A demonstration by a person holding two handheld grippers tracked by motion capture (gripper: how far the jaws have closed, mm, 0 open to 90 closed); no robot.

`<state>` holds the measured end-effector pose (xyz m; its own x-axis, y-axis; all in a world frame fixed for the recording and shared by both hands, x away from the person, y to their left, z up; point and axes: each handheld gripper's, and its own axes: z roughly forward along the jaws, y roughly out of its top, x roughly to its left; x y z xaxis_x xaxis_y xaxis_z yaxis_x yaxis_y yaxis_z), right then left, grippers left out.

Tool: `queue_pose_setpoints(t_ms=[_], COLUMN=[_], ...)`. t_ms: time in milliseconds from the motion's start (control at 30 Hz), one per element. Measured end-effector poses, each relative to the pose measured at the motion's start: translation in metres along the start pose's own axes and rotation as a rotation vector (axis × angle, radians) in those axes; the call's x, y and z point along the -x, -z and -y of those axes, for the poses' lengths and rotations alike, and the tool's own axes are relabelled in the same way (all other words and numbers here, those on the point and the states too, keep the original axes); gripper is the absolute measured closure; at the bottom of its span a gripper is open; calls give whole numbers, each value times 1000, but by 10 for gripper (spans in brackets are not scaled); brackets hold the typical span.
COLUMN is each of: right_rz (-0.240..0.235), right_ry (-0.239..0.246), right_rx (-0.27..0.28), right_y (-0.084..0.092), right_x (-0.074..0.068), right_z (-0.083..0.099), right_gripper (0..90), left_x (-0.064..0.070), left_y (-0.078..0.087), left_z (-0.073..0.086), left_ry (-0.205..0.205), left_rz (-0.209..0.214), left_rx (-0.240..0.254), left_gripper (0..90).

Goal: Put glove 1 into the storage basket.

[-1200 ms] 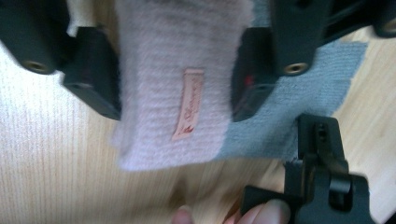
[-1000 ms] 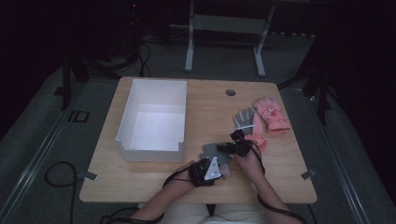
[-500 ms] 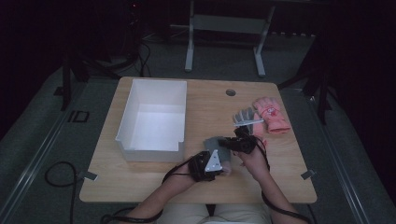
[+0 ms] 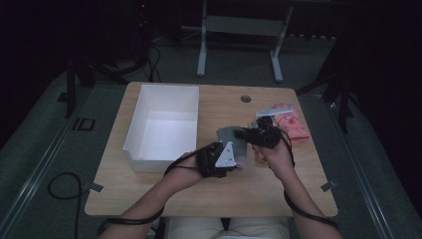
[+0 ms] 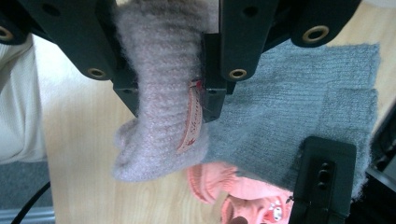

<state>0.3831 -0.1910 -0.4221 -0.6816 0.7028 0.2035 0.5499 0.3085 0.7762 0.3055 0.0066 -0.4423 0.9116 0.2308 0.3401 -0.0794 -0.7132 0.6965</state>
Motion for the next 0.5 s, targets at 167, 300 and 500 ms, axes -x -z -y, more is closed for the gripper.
queue_pose_setpoints(t_ms=[167, 300, 500], right_rz=[-7, -14, -11], right_ry=[19, 39, 77], right_rx=[18, 24, 39], right_y=[-3, -11, -27], right_x=[-8, -17, -34], right_z=[-23, -41, -64], right_gripper=[736, 736, 736], left_x=[-15, -26, -40], left_y=[17, 31, 50], left_z=[-1, 4, 15], left_ry=[-12, -21, -31], left_rz=[-29, -56, -93], left_rx=[-11, -19, -46], left_gripper=[690, 690, 690])
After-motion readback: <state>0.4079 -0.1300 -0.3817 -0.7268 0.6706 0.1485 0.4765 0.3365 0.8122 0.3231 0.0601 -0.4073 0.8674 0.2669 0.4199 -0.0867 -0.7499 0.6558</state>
